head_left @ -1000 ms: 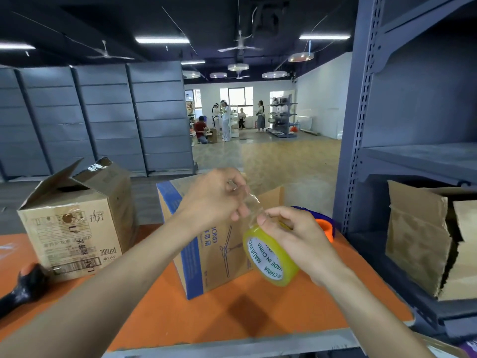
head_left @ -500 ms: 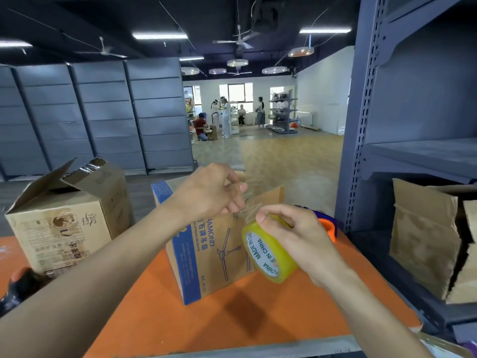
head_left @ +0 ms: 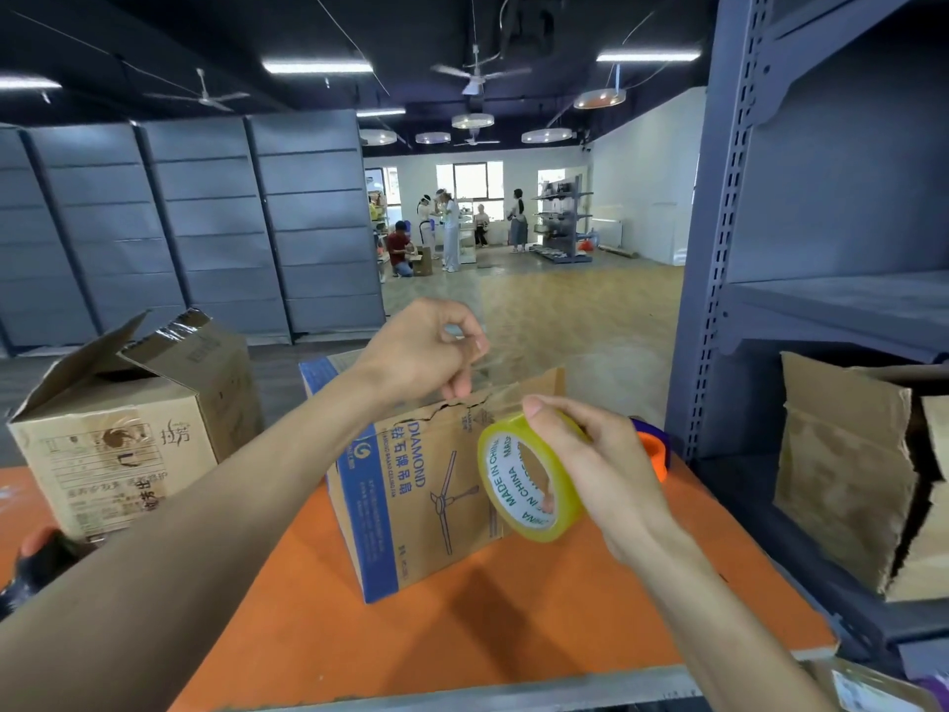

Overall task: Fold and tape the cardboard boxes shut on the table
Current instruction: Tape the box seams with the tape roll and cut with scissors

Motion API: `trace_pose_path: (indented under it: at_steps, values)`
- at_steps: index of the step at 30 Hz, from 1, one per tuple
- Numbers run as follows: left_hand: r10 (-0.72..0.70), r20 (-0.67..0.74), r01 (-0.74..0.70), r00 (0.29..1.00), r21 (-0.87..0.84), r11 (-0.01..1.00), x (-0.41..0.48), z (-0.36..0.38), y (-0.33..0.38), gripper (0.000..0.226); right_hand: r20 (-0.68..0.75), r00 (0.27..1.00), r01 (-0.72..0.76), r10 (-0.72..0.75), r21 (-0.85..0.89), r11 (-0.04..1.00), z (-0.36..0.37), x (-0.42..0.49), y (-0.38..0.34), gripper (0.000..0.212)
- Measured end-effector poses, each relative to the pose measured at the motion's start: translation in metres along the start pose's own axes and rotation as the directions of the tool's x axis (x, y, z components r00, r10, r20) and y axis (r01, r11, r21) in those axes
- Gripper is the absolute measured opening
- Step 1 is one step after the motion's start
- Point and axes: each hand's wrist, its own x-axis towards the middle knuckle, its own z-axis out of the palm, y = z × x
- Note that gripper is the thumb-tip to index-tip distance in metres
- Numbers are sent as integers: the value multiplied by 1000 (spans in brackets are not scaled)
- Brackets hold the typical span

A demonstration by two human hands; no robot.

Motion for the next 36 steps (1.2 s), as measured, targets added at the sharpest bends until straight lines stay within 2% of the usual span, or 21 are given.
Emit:
trace_pose_path:
  at_steps: [3,5,12,15,18,24,30,36]
  values:
    - [-13,-13,14,1000,50,999,8,4,-8,14,-92,996,-5,-12,-185,983,1,0,6,29]
    - [-17,-33,20,999,91,996,14,4,-11,15,-111,994,-8,-21,-247,969,2,-3,9,32]
    - [-3,-41,16,999,324,946,28,-2,-26,14,8,1000,25,-24,-254,967,9,-7,4,44]
    - [-11,-52,28,999,345,938,30,-5,-34,18,44,999,10,2,-275,962,15,-6,2,47]
    - [20,-58,3,998,371,928,34,-2,-38,25,25,1000,4,5,-320,947,21,-2,0,44]
    - [79,-40,-52,996,458,888,41,7,-46,23,-14,1000,-16,12,-390,921,19,4,3,47]
    - [124,-42,-74,991,605,793,45,14,-50,28,-21,1000,-23,16,-398,917,18,7,3,47]
    - [149,-51,-78,988,660,747,47,16,-54,25,-17,1000,-19,13,-400,916,17,8,5,46]
